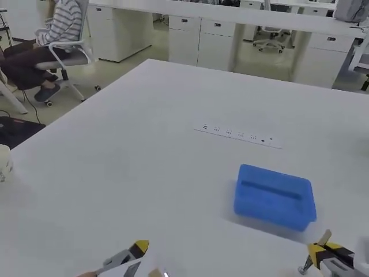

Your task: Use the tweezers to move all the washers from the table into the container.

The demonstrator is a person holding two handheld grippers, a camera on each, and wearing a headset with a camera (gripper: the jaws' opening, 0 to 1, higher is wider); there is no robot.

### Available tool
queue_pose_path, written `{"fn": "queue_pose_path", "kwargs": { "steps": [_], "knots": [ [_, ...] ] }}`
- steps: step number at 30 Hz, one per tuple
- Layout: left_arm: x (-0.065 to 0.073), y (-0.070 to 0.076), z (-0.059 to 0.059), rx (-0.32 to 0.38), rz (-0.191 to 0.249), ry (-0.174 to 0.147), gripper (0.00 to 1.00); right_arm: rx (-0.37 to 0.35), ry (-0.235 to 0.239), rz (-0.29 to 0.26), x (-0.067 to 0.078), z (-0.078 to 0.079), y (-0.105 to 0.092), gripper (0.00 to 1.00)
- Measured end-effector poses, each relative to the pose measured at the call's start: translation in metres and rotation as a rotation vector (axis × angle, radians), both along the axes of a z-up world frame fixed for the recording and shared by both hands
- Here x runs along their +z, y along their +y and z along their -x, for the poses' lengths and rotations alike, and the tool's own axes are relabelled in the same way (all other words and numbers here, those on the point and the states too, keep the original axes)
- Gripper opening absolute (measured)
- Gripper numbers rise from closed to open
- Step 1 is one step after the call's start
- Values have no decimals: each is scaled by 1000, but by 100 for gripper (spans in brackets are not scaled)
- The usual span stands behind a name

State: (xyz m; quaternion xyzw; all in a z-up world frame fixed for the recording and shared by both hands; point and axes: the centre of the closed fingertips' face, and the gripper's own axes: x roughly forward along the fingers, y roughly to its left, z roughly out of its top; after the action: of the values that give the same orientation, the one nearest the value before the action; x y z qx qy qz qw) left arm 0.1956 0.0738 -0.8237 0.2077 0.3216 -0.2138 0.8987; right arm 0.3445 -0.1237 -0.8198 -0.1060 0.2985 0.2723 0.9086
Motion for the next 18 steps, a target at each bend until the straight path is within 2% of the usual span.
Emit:
{"fn": "queue_pose_path", "kwargs": {
  "steps": [2, 5, 9, 15, 18],
  "knots": [
    [-1, 0, 0, -3, -2, 4, 91, -1, -2, -8, 2, -3, -1, 1],
    [-2, -1, 1, -5, -6, 9, 91, -25, -19, -54, 16, -12, -1, 1],
    [-2, -1, 2, -7, -8, 12, 91, -31, -58, -85, 35, -22, 3, 1],
    [-4, -1, 3, -11, -14, 21, 91, -12, -127, -101, 61, -43, 15, 1],
    [-5, -1, 3, -10, -16, 26, 91, -7, -142, -103, 66, -55, 18, 1]
  ]
}}
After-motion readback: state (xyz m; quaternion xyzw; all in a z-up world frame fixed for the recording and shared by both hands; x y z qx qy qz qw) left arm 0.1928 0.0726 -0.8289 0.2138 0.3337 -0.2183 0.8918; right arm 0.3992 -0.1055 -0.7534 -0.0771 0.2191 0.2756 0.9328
